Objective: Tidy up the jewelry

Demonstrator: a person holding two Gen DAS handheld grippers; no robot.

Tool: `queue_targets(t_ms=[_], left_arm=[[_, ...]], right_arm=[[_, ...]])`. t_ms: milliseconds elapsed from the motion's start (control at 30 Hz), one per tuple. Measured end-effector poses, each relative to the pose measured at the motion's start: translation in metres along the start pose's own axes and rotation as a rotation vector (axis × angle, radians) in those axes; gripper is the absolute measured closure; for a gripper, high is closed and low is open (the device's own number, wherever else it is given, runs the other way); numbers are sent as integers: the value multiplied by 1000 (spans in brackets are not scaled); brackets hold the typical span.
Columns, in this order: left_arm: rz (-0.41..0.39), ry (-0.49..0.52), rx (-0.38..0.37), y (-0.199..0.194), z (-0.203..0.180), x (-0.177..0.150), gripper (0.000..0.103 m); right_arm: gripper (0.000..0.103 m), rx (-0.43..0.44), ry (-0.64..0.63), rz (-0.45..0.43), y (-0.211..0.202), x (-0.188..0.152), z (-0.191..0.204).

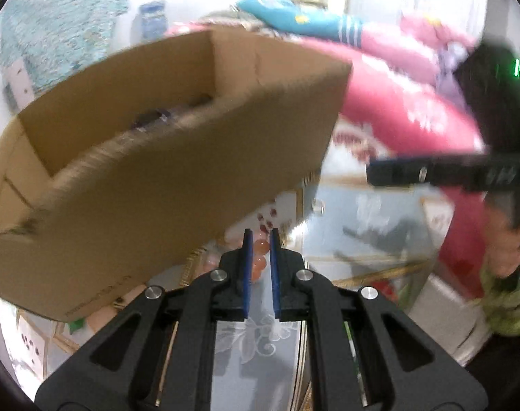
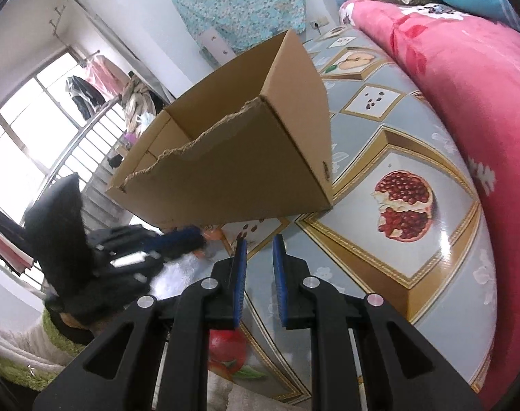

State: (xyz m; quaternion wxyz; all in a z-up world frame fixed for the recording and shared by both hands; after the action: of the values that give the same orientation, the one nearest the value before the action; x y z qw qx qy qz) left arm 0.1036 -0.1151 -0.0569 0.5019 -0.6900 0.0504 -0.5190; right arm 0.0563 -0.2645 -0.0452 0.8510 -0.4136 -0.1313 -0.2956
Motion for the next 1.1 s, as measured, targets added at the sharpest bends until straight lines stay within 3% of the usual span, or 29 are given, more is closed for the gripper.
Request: queue_targets(t_ms=[67, 200, 300, 400, 633, 733, 867, 967, 1100], left_arm=[[-45, -67, -14, -16, 11, 4, 94], [-143, -257, -121, -51, 36, 0, 95], [-196, -421, -223, -67, 52, -20, 95], [-210, -512, -235, -72, 59, -43, 95], [-230, -665, -186, -84, 93, -80, 94], [-173, -692, -83, -80, 111, -98, 94], [-121, -741, -17, -75, 126, -124, 80], [-127, -700, 55, -86, 129, -126, 73], [-139, -607, 138, -98, 124, -118, 71]], right_arm=[[87, -1, 7, -6, -2, -2, -1], [87, 6, 11, -8, -3, -6, 3], [87, 13, 4, -1, 0, -6, 6], [87, 15, -7, 15, 5, -8, 10], [87, 9, -62, 51, 18, -8, 30], [87, 0, -69, 63, 23, -9, 33], [84, -23, -77, 78, 30, -11, 39], [82, -39, -106, 75, 32, -12, 45], [82, -37, -166, 91, 41, -18, 61]])
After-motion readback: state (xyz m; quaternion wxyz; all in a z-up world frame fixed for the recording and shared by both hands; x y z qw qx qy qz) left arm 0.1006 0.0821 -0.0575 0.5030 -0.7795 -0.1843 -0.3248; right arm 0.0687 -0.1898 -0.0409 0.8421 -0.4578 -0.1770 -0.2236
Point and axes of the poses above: each gripper's, at about its wrist camera, not at the fingertips, and y roughly the way its jaws point, z to its left, x to its top, the point moved 6 cm from there along y, roughly the way its jaws point, and after that the axes turned 10 degrees about y, right-handed, at the moved point
